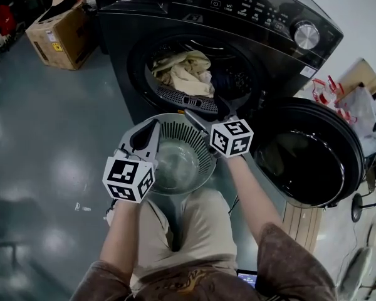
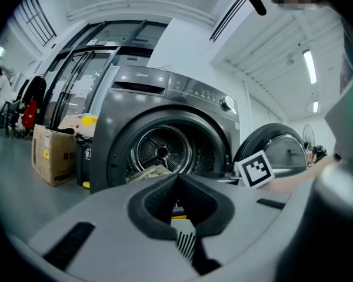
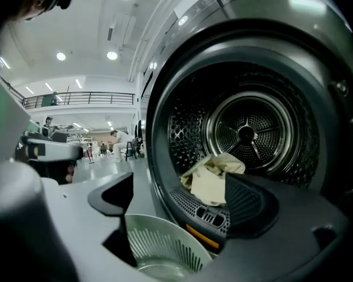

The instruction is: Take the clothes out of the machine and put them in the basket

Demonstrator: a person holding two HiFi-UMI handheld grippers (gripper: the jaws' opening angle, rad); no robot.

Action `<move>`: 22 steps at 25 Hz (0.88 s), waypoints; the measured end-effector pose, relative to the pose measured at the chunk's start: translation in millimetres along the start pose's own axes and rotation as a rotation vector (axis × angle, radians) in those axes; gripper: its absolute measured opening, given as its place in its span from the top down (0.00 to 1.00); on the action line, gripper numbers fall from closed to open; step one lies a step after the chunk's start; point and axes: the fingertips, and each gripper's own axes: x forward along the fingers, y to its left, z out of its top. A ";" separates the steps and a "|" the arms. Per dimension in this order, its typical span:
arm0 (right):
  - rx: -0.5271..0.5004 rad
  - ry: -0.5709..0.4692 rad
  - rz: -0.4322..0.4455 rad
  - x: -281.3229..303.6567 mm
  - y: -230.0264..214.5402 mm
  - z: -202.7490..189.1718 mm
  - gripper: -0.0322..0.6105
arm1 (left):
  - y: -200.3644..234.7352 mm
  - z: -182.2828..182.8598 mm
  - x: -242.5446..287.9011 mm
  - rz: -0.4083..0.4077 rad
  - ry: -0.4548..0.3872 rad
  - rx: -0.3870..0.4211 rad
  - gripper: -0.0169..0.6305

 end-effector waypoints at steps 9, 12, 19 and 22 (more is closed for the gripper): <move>0.014 0.098 -0.094 63.9 -54.3 -26.4 0.20 | 2.4 -6.2 5.0 -0.012 0.019 -0.007 0.97; 0.017 0.138 -0.129 82.5 -70.0 -36.5 0.20 | 2.6 -9.0 7.1 -0.018 0.025 -0.018 0.97; -0.040 0.238 -0.176 119.9 -90.0 -54.8 0.20 | 4.6 -16.1 10.5 -0.018 0.043 -0.033 0.97; -0.048 0.280 -0.201 131.3 -99.3 -62.1 0.24 | 5.7 -20.1 12.2 -0.016 0.052 -0.050 0.97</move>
